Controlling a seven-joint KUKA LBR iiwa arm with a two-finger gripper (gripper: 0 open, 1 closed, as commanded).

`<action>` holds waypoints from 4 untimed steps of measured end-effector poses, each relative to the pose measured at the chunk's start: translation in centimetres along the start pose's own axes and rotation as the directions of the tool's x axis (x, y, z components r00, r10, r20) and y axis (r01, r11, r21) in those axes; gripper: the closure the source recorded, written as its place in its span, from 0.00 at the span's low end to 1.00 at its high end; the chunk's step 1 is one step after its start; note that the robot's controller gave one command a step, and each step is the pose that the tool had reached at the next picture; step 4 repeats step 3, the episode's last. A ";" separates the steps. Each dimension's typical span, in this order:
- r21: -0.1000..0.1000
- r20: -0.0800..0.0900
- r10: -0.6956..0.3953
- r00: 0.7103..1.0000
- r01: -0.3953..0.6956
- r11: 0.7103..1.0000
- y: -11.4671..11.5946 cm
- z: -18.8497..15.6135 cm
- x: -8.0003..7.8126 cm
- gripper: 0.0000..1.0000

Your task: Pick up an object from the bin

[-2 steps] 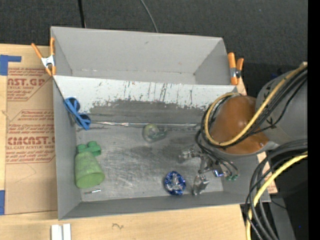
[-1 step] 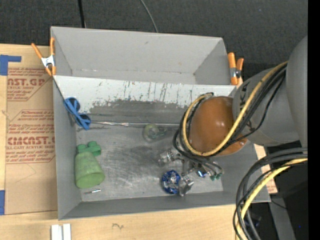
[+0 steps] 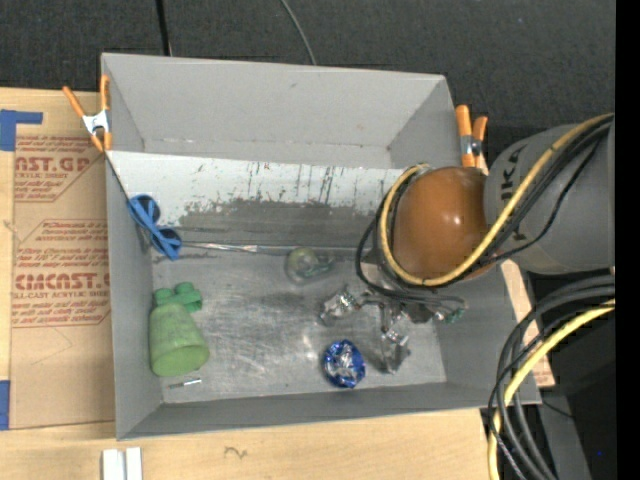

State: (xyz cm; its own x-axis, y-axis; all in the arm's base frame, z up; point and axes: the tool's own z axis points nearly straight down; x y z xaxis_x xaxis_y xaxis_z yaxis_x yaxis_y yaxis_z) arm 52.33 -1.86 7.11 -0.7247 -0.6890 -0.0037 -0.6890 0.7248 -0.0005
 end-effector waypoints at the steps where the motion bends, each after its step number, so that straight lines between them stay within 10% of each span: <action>1: 0.005 0.005 -0.153 0.988 0.153 0.988 5.0 -0.4 0.1 0.00; 2: 0.002 0.004 -0.148 0.989 0.148 0.989 5.0 -0.4 0.1 1.00; 3: 0.005 0.003 -0.185 0.983 0.185 0.983 4.5 -14.6 0.1 1.00; 4: 0.005 0.003 -0.185 0.983 0.185 0.983 4.5 -14.6 0.1 1.00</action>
Offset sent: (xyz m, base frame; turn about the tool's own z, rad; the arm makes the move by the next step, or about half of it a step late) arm -0.0376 0.0330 0.0025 -0.1477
